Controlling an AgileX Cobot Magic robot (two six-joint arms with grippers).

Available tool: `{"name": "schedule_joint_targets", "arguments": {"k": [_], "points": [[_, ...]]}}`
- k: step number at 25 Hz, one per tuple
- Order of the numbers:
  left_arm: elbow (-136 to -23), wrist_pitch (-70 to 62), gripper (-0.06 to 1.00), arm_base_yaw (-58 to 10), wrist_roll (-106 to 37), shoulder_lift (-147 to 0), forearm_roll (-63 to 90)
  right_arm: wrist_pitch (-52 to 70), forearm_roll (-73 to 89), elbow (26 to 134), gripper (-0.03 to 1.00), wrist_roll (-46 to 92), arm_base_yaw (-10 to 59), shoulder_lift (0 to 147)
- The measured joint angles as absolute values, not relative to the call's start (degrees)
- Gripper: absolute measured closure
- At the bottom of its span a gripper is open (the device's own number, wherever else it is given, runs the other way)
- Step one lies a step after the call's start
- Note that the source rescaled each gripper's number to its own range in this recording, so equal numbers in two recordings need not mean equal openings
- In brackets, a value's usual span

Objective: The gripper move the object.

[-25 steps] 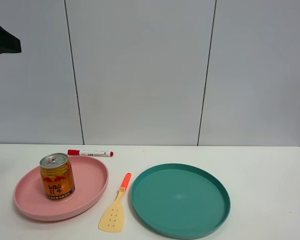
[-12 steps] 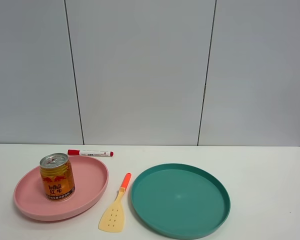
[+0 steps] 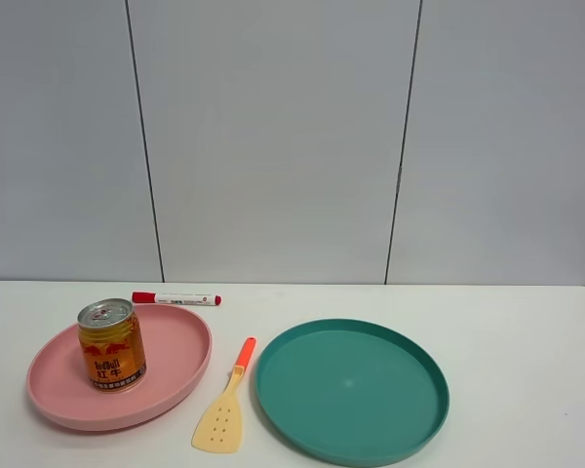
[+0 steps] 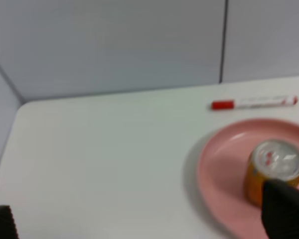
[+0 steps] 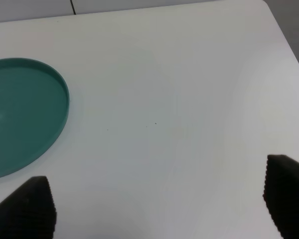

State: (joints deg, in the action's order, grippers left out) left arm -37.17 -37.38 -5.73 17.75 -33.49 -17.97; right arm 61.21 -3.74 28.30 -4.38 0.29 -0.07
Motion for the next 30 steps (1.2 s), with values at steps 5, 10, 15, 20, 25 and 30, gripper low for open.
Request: {"name": "schedule_joint_targets", "arguments": {"k": [5,10,15,20,25,30], "points": [[-37.2,-46.4,-0.05,-5.7,17.7,-30.0,-21.1,61.2,-3.7,28.3,-0.03,-4.4,0.3,-0.1],[-37.2,-50.3,-0.05,-5.7,17.7,-25.4,-21.3,61.2,-3.7,28.3,-0.03,-4.4,0.3,-0.1],[-37.2,-58.1,-0.05,-5.7,17.2,-20.6,-23.3,61.2,-3.7,28.3,-0.03,-4.4,0.3,-0.1],[-37.2,-60.9,-0.05,-5.7,16.7,-15.4,-24.2,61.2,-3.7,28.3,-0.03,-4.4,0.3,-0.1],[-37.2,-63.2,-0.05,-5.7,16.7,-9.9,-21.8,61.2,-3.7,28.3,-0.03,-4.4,0.3,-0.1],[-37.2,-66.2,-0.05,-5.7,16.6,-6.0,-17.4,61.2,-3.7,28.3,-0.03,-4.4,0.3,-0.1]]}}
